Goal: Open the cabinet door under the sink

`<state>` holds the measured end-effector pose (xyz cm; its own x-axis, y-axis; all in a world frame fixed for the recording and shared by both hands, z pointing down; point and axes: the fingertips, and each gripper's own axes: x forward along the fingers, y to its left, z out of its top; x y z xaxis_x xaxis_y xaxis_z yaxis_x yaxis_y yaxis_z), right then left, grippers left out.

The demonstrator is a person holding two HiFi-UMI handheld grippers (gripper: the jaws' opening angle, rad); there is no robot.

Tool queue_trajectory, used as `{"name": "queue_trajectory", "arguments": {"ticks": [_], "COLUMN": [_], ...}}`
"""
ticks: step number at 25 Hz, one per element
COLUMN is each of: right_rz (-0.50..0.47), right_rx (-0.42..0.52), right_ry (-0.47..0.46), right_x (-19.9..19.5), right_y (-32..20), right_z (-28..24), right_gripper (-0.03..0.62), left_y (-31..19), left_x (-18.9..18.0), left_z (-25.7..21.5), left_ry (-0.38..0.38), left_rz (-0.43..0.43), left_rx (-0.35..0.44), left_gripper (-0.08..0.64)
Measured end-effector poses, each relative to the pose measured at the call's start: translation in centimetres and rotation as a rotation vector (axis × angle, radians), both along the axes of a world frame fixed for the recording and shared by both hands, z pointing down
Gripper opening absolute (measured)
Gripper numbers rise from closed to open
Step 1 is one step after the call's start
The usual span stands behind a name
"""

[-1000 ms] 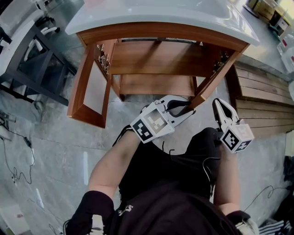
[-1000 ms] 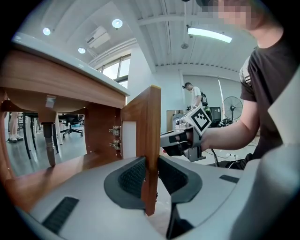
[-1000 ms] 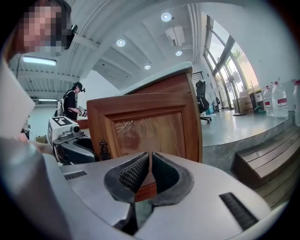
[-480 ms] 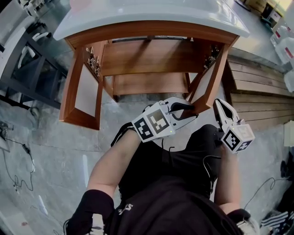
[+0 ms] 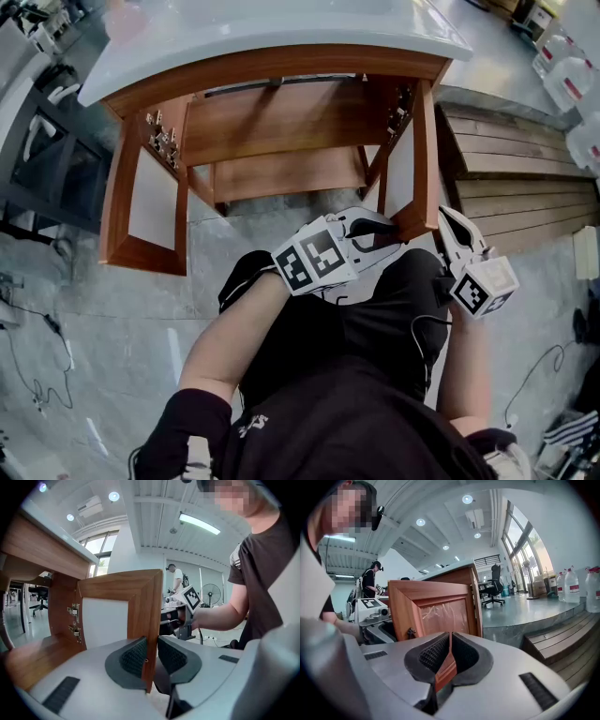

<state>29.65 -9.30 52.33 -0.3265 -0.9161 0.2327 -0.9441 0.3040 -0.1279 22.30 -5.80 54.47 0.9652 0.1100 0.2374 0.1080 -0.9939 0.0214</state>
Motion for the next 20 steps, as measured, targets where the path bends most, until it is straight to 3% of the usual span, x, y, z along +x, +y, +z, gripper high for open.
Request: {"name": "queue_trajectory", "arguments": {"ticks": [4,6,9,20], "right_rz": [-0.07,-0.032,-0.019,-0.013], "right_rx": [0.017,0.026,0.029,0.03], "right_ry": [-0.013,-0.034,-0.099,-0.117], "right_x": [-0.5,0.9,3.5,4.0], "right_y": [1.4,1.7,2.5,2.4], "right_z": [-0.6,-0.7,0.3,1.0], "right_gripper": [0.031,0.004,0.012,0.014], "left_y": [0.4,0.3,0.0,-1.3], "left_x": [1.4,1.9,2.3,2.6], "left_z": [0.2,0.2,0.2,0.4], "left_ry": [0.003,0.011,0.021,0.019], "left_rz": [0.014,0.014,0.008,-0.05], "left_rx": [0.01,0.003,-0.01,-0.029], "left_gripper": [0.087,0.086,0.087,0.086]}}
